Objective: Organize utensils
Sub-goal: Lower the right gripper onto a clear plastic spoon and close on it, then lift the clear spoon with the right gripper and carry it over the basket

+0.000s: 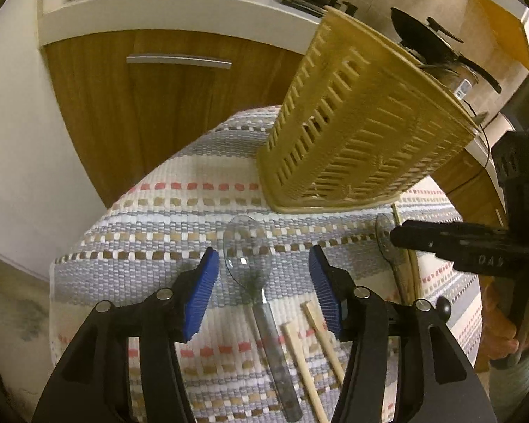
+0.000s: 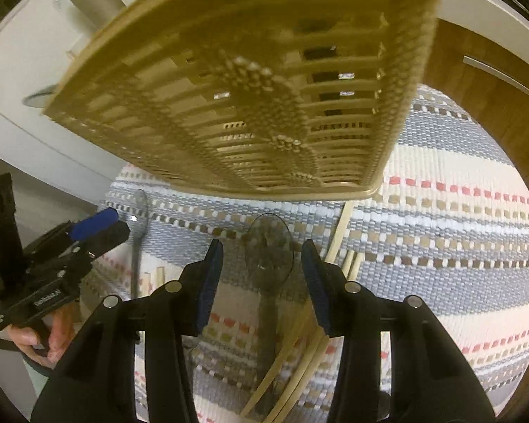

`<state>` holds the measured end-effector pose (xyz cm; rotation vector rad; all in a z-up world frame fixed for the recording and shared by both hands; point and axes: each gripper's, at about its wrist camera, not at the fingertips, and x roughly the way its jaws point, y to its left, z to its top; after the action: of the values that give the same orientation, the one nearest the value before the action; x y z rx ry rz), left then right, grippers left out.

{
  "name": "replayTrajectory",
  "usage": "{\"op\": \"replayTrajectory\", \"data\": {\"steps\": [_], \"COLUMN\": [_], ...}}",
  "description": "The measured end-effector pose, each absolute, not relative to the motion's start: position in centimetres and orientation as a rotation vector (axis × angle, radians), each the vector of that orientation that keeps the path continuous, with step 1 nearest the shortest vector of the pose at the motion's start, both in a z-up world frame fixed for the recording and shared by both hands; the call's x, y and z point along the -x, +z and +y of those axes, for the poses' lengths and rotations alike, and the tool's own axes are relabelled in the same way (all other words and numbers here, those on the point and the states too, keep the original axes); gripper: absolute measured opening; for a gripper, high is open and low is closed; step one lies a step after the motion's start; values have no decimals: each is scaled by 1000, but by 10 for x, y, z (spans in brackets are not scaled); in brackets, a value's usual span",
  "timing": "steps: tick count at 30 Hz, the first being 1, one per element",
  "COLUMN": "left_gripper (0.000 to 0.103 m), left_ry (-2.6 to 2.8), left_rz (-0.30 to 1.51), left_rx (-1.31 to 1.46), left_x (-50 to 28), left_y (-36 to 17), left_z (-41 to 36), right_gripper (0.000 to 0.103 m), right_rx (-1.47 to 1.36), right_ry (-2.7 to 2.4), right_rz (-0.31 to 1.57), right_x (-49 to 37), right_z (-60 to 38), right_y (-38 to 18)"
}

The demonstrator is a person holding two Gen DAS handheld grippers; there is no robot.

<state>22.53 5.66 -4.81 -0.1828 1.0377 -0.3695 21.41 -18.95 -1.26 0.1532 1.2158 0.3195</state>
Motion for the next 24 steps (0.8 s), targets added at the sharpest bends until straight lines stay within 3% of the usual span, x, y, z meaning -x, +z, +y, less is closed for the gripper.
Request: {"op": "replayTrajectory", "data": {"steps": [18, 20, 22, 24], "left_gripper": [53, 44, 33, 31], "left_ry": [-249, -217, -177, -181], "left_rz": [1153, 1153, 1145, 1145], "left_rx": [-43, -74, -110, -108], "left_x": [-253, -253, -251, -248], "left_y": [-68, -69, -66, -65], "left_z": [0, -6, -13, -13], "right_gripper": [41, 30, 30, 30], "right_rx": [90, 136, 147, 156], "right_ry": [249, 215, 214, 219], "right_rz": [1252, 1241, 1233, 1223], "right_x": [-213, -211, -209, -206], "right_z": [-141, -134, -128, -126], "right_y": [-37, -40, -43, -44]}}
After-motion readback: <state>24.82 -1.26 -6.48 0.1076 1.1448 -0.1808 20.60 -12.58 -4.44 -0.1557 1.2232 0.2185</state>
